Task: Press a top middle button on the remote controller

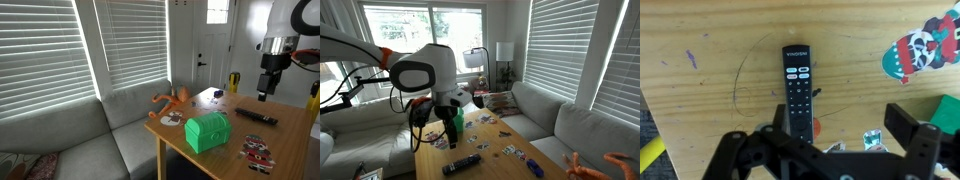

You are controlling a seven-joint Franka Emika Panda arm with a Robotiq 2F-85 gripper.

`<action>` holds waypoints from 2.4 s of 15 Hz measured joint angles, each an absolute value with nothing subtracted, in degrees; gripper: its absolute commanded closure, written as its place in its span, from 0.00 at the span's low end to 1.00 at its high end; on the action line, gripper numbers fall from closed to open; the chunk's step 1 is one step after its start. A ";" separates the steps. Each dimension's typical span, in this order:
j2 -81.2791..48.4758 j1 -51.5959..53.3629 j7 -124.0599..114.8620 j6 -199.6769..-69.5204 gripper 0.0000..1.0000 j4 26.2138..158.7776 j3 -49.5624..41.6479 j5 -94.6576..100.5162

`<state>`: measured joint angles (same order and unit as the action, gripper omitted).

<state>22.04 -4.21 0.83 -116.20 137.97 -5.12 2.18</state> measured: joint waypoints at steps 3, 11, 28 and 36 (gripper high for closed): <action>21.93 -4.24 0.83 -116.33 0.00 138.04 -5.12 2.19; 21.60 -4.36 3.02 -125.64 0.61 142.91 -6.05 2.23; 17.39 -5.28 6.56 -136.14 1.00 145.60 -8.46 2.35; 15.03 -5.28 6.64 -139.64 1.00 145.58 -8.46 2.35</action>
